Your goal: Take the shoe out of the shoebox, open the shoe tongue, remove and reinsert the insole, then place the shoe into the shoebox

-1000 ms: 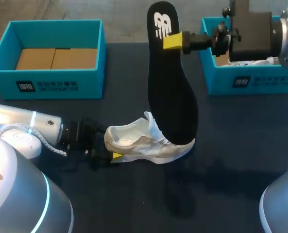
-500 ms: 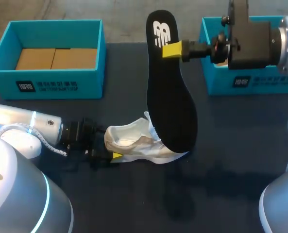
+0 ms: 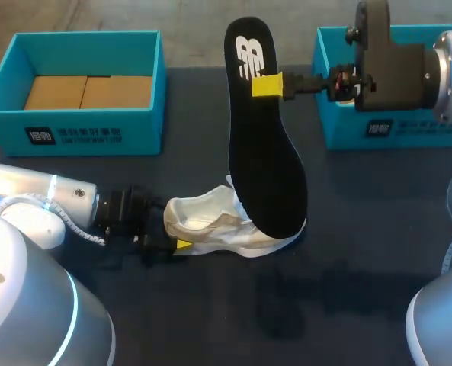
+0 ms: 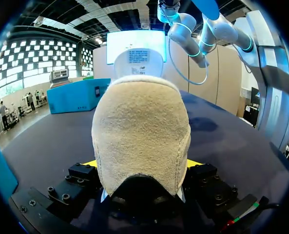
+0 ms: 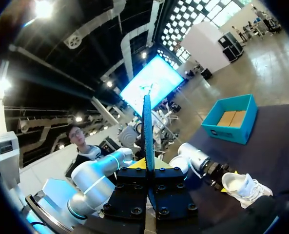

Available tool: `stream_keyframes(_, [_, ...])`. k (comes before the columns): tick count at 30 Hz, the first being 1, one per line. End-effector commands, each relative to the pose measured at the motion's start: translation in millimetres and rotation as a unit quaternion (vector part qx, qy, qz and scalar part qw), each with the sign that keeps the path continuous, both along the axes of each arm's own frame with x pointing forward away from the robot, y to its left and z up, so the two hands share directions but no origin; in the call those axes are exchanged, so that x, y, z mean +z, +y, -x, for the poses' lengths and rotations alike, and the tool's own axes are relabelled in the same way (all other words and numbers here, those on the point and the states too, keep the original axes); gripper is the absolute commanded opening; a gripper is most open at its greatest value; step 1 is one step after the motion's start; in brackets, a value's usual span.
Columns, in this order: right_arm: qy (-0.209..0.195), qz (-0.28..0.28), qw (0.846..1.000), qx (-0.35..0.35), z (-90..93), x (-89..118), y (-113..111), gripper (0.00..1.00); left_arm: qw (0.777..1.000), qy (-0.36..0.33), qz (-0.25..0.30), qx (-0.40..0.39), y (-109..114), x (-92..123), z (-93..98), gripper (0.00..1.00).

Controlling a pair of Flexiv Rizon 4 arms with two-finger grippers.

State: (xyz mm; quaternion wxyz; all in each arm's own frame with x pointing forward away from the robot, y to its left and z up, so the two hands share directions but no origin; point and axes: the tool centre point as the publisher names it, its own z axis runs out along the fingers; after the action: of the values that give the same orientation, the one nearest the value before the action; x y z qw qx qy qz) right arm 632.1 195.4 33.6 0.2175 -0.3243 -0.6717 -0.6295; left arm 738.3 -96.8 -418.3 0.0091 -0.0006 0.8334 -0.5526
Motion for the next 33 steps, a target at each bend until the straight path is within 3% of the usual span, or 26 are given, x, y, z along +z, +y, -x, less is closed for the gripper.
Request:
stream_keyframes(1, [0.001,-0.001,1.0,-0.001,0.2,-0.4,1.7,0.0,1.0,0.0,-0.001,-0.001,1.8,-1.5,-0.4,0.0])
stream_keyframes(33, [-0.006,-0.005,1.0,-0.008,0.9,-0.3,2.6,0.0,1.0,0.0,-0.001,-0.001,1.8,-1.5,-0.4,0.0])
